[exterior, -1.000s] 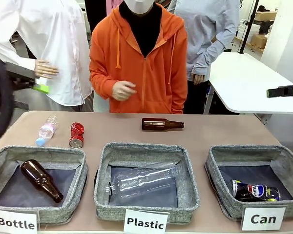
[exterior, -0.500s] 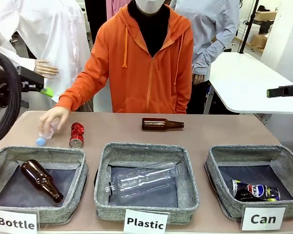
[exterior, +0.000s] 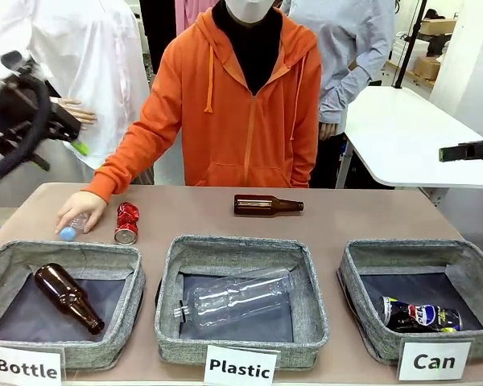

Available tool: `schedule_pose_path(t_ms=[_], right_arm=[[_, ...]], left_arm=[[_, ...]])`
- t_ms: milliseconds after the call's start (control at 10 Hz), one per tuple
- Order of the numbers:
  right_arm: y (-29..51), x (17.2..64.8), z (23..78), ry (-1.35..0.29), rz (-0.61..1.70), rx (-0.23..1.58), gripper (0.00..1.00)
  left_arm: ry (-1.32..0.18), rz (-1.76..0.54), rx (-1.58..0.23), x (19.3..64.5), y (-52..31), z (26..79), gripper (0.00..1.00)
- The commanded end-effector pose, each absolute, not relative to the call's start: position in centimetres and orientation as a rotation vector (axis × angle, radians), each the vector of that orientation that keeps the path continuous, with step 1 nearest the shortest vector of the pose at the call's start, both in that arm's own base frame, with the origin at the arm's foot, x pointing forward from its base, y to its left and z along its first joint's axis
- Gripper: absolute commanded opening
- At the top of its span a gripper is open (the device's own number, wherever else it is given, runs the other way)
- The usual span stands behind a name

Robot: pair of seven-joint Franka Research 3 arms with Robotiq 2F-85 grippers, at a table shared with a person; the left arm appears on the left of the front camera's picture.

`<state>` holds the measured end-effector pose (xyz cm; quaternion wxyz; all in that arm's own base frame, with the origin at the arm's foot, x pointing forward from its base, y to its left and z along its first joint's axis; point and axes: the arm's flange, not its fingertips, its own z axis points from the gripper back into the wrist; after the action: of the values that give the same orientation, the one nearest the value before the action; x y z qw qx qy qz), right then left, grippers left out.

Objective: Sort the can waste into the basket.
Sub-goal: Pick up the can waste from the table and place it in the right Fabric basket.

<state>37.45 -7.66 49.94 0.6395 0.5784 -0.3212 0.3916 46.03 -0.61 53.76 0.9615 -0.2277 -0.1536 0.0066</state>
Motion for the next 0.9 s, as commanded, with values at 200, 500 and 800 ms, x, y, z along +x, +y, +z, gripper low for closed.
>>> schedule_pose_path(t_ms=[200, 500, 800], right_arm=[[-7.8, 37.4, 50.0, -0.742, 0.915, 1.309, 1.00], [-7.8, 37.4, 50.0, -0.742, 0.915, 1.309, 1.00], [-7.8, 37.4, 50.0, -0.742, 0.915, 1.309, 1.00]], left_arm=[[-0.352, -0.253, -0.734, 34.0, 9.3, 55.6, 1.00], [-0.412, -0.187, -0.895, 31.2, 14.9, 52.9, 1.00], [-0.325, -0.149, -0.853, 34.1, 13.9, 52.4, 1.00]])
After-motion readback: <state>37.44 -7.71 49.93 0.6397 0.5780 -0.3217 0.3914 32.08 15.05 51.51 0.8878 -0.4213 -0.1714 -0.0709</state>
